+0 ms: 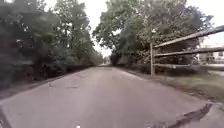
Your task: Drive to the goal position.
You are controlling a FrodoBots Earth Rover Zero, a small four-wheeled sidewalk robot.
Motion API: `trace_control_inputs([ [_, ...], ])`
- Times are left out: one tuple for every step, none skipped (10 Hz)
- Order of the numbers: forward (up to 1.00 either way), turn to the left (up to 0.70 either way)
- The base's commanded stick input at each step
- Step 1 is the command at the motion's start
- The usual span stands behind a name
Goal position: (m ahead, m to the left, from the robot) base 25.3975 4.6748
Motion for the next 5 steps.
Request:
trace_control_inputs([
  [1.0,-0.06],
  [1.0,-0.06],
  [1.0,-0.05],
  [1.0,-0.05],
  [1.0,-0.05],
])
